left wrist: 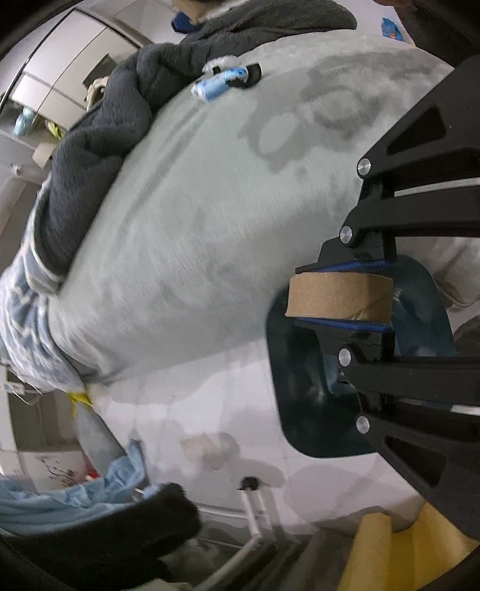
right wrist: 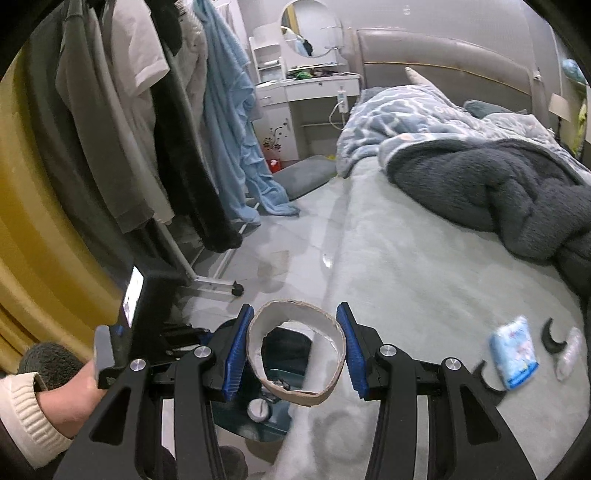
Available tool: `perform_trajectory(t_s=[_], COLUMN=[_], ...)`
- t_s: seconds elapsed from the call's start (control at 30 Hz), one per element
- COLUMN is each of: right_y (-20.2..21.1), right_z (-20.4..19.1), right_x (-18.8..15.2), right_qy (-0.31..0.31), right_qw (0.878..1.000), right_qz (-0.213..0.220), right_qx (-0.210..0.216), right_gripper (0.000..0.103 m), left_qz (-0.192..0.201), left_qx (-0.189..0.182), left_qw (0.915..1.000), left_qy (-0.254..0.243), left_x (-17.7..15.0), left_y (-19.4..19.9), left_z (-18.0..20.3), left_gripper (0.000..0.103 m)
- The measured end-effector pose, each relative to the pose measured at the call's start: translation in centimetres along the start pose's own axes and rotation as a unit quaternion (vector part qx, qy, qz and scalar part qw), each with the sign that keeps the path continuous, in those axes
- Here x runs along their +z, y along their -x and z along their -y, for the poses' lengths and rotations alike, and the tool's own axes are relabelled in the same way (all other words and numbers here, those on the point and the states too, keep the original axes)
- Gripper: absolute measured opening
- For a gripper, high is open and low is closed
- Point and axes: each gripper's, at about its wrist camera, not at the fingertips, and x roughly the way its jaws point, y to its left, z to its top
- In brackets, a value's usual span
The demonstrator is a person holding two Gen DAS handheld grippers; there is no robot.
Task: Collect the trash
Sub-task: 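Carry the tape roll and paper ring over the teal bin with both tools, then open both tools to drop the tape roll and paper ring into the bin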
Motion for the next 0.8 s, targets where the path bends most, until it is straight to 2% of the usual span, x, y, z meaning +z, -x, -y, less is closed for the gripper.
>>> perform_trajectory(t_s=[0.23,0.53,0.8], right_y=[-2.6,-6.2,-9.5], right_z=[-2.1,-4.6,-5.5], right_x=[0.6,0.1,-0.7], right_qy=[0.013,0.026,0.028], right_qw=[1.000,0.998,0.996], right_qz=[-0.014,-0.044,-0.077], right_qx=[0.017,0.036,0.041], right_gripper=[0.047,0.047,0.047], left_qz=[-0.024,-0.064,-0.112], left_qx=[0.012,0.004,-0.003], left_qw=[0.9994,0.9958,0.9921], left_qy=[0.024,0.066,0.056], left_x=[-0.9,-2.4,-4.2], left_y=[-0.7,-2.3,-4.3], left_z=[-3.2,-7.1,-7.8], left_gripper=[0.023,0.023,0.023])
